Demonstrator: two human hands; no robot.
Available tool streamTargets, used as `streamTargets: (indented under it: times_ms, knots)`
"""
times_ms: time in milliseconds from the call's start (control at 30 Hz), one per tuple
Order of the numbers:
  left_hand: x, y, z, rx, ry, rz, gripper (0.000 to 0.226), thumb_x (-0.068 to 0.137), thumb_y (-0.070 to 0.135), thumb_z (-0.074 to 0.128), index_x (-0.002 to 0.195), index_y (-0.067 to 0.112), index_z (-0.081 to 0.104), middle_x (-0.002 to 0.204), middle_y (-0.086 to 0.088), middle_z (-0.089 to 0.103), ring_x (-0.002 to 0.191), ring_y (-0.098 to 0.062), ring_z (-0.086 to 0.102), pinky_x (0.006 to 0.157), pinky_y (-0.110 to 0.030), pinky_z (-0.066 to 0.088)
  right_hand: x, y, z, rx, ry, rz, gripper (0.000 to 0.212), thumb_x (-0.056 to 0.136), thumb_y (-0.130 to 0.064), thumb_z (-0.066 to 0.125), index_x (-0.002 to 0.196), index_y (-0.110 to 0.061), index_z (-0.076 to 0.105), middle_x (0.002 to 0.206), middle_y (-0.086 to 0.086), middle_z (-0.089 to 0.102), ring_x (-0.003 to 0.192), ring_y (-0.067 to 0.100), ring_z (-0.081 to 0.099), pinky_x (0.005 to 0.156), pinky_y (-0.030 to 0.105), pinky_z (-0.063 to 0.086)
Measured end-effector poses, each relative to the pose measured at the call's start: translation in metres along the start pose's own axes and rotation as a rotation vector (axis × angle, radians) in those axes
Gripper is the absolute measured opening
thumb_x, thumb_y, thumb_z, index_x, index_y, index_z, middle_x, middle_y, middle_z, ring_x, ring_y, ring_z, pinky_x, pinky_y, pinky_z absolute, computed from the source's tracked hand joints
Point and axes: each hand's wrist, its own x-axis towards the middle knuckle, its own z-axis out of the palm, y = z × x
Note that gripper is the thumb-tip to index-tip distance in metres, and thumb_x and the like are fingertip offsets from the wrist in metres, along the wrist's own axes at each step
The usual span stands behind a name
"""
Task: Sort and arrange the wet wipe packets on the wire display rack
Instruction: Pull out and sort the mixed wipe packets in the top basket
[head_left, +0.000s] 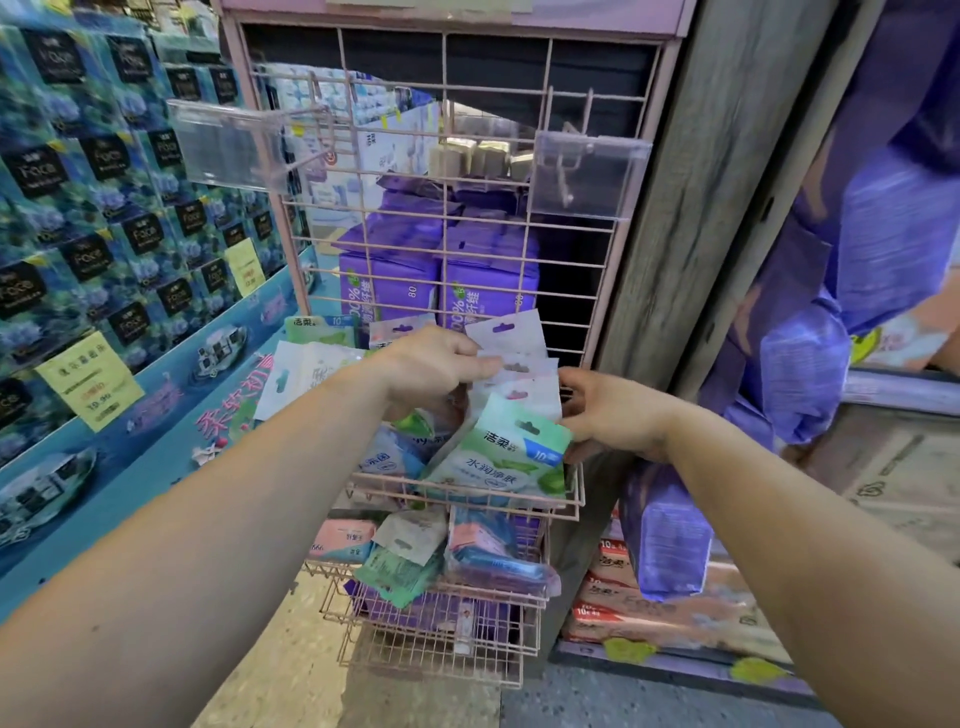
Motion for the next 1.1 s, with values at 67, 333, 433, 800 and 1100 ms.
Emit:
streamTargets:
  times_ms: [67, 333, 433, 800, 1100]
  knots:
    - [0.004, 0.005, -0.001, -0.152, 0.047, -0.014, 0.027, 0.087, 0.036, 0.065, 0.078, 0.016, 0.049, 0.077, -0.013, 0.049, 0.069, -0.027, 0.054, 0.052, -0.039, 0.054, -0.006, -0.001, -0.002, 0.152, -0.119, 0.049, 0.048, 0.084, -0.035, 0.064, 0.128, -0.025, 0.049, 0.103, 0.018, 0.069, 0.079, 0.027, 0.068, 0.067, 0.032, 0.059]
    - [0.023, 0.007, 0.007, -0.318, 0.235, 0.095, 0.007, 0.088, 0.020, 0.064, 0.085, 0.020, 0.070, 0.105, -0.014, 0.071, 0.103, -0.034, 0.066, 0.093, -0.052, 0.052, 0.010, 0.017, 0.002, -0.008, 0.331, -0.002, 0.021, 0.089, -0.017, 0.063, 0.109, -0.014, 0.061, 0.074, 0.005, 0.063, 0.046, 0.010, 0.052, 0.039, 0.020, 0.045]
    - [0.020, 0.004, 0.005, -0.228, 0.210, 0.124, 0.007, 0.089, 0.015, 0.064, 0.083, 0.016, 0.068, 0.091, -0.009, 0.067, 0.086, -0.023, 0.064, 0.080, -0.035, 0.059, 0.014, 0.026, 0.002, 0.018, 0.443, -0.076, 0.016, 0.088, -0.011, 0.065, 0.103, -0.014, 0.065, 0.076, 0.000, 0.066, 0.045, 0.002, 0.057, 0.039, 0.016, 0.043]
    - [0.003, 0.033, -0.034, -0.164, 0.392, 0.300, 0.020, 0.095, 0.015, 0.056, 0.076, 0.019, 0.061, 0.084, -0.011, 0.066, 0.082, -0.029, 0.068, 0.074, -0.037, 0.060, 0.024, 0.020, -0.004, 0.163, 0.505, -0.227, 0.020, 0.088, -0.010, 0.063, 0.107, -0.018, 0.063, 0.094, -0.001, 0.069, 0.079, 0.013, 0.065, 0.064, 0.026, 0.055]
    - [-0.009, -0.007, -0.090, 0.390, 0.563, 0.144, 0.019, 0.092, 0.020, 0.060, 0.101, 0.005, 0.069, 0.092, -0.011, 0.065, 0.083, -0.023, 0.058, 0.077, -0.028, 0.044, 0.049, 0.012, 0.007, 0.162, 0.457, -0.099, 0.068, 0.087, -0.029, 0.066, 0.145, -0.022, 0.032, 0.143, 0.001, 0.049, 0.114, 0.022, 0.060, 0.081, 0.039, 0.057]
